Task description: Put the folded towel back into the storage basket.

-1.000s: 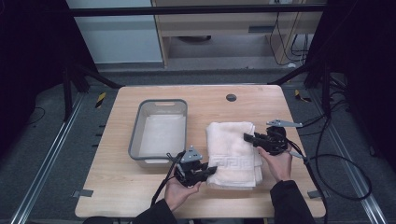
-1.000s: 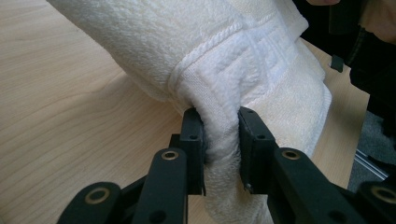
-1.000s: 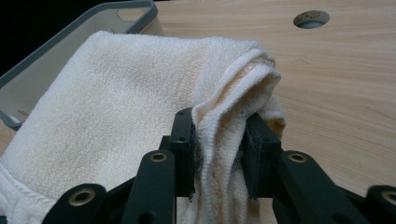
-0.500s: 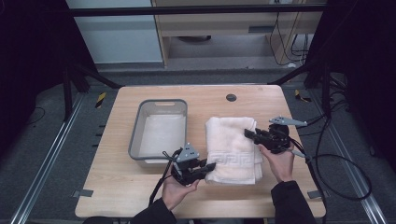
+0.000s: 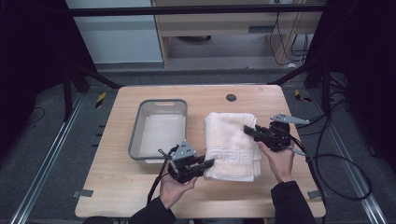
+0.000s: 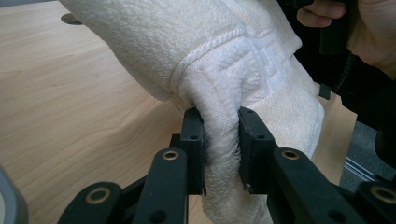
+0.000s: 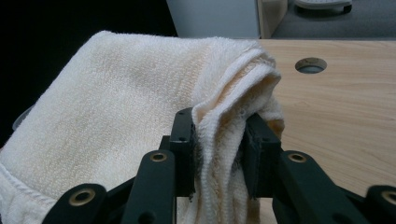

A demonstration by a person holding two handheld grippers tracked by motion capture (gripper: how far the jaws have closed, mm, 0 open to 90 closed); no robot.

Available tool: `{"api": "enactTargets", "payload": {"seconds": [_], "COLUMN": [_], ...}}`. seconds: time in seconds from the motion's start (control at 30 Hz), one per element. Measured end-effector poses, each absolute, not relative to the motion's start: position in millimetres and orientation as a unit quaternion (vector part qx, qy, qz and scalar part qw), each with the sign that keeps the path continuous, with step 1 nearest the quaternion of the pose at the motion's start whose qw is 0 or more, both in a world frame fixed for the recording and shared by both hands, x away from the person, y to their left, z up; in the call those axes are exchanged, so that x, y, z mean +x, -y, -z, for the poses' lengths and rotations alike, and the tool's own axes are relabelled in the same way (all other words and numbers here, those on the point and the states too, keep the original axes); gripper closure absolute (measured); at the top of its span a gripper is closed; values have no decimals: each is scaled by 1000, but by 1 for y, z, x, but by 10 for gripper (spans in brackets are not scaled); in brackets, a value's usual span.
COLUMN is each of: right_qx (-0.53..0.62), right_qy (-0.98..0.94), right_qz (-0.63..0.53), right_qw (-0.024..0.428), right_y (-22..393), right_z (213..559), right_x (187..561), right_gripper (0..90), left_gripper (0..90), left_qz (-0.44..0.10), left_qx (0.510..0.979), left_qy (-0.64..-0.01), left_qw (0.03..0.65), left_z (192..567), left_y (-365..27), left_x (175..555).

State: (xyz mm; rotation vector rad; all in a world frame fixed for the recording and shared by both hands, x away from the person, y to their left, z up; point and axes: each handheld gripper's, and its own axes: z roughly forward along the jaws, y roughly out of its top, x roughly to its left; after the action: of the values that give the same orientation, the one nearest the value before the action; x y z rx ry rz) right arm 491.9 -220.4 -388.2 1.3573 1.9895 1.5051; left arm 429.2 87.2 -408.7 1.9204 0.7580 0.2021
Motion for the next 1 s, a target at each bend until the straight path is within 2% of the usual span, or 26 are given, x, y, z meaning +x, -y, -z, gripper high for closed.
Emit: {"api": "enactTargets", "payload": {"seconds": [1.0], "right_qx": [455], "right_qy": [-677], "right_qz": [-548], "right_qw": [184], "right_y": [211], "right_z": [360], "right_x": [493], "right_gripper": [690], "left_gripper": [738], "left_qz": [-109], "left_qx": [780], "left_qy": [-309], "left_qw": [534], "left_z": [382], "left_y": [-94], "left_x": [430]}}
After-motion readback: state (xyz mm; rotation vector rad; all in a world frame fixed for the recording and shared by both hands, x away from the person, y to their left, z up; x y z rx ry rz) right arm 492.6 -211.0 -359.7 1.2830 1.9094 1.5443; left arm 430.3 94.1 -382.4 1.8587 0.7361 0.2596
